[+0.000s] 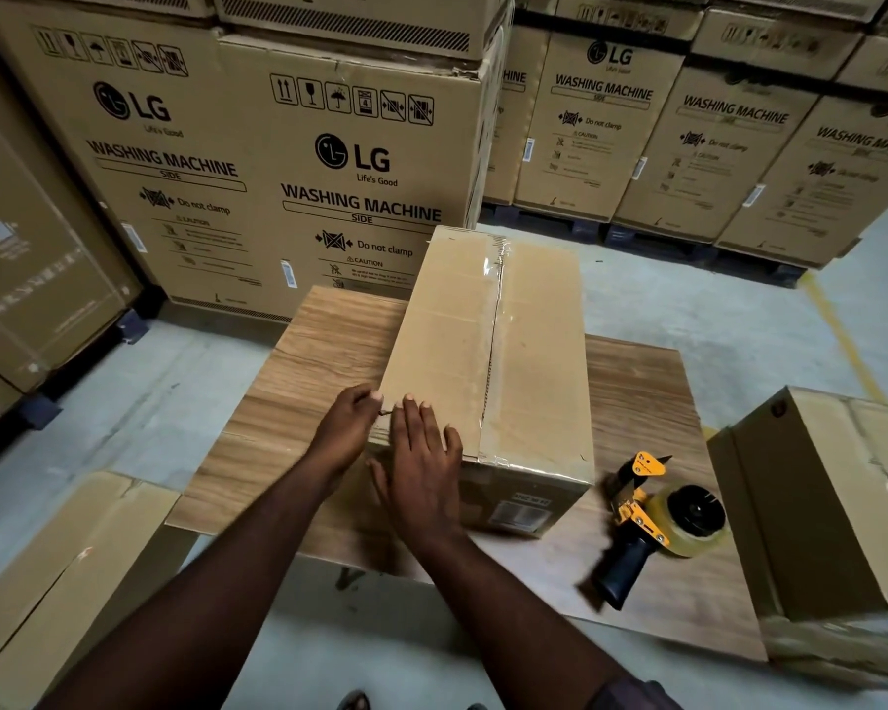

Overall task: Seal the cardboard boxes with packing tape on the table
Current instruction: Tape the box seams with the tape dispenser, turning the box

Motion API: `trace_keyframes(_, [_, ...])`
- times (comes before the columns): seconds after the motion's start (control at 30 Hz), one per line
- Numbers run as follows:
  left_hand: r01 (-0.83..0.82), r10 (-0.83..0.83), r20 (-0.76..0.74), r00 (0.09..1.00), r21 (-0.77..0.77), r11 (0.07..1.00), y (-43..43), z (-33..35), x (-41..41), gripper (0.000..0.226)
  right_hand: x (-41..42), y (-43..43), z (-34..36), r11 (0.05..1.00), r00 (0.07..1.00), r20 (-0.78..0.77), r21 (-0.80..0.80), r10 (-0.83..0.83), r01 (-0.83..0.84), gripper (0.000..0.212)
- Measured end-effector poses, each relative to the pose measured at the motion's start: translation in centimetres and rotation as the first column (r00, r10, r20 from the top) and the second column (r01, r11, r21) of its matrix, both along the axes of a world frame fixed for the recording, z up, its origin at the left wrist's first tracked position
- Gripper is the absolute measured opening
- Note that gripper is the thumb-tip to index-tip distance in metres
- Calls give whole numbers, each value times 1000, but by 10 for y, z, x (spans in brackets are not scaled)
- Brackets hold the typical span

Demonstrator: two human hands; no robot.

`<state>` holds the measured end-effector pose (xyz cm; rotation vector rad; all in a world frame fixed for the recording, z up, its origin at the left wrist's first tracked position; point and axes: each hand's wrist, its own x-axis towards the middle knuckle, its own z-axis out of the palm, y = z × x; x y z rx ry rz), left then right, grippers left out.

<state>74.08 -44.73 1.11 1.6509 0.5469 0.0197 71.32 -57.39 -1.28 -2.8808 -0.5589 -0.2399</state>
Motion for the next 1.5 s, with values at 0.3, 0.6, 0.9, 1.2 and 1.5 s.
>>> trace_keyframes(0.3, [-56, 59, -19, 998, 163, 985, -27, -9, -23, 40, -7, -19, -9, 981, 985, 59, 100, 163, -168, 62])
trace_keyframes(0.6, [-389, 374, 116, 920, 162, 907, -76, -28, -95, 43, -11, -87, 2, 770, 827, -3, 367, 561, -521, 59])
trace_keyframes(0.9, [61, -276, 131, 952, 805, 590, -95, -7, -102, 44, 20, -173, 24, 717, 723, -210, 467, 658, -517, 63])
trace_keyframes(1.2, [275, -533, 23, 846, 837, 473, -105, -11, -50, 54, -35, -158, 51, 978, 919, -353, 167, 175, -122, 84])
trace_keyframes(1.5, [251, -373, -64, 926, 841, 480, 16, 2, 17, 62, 4, -196, 27, 995, 977, -214, 101, -2, 24, 61])
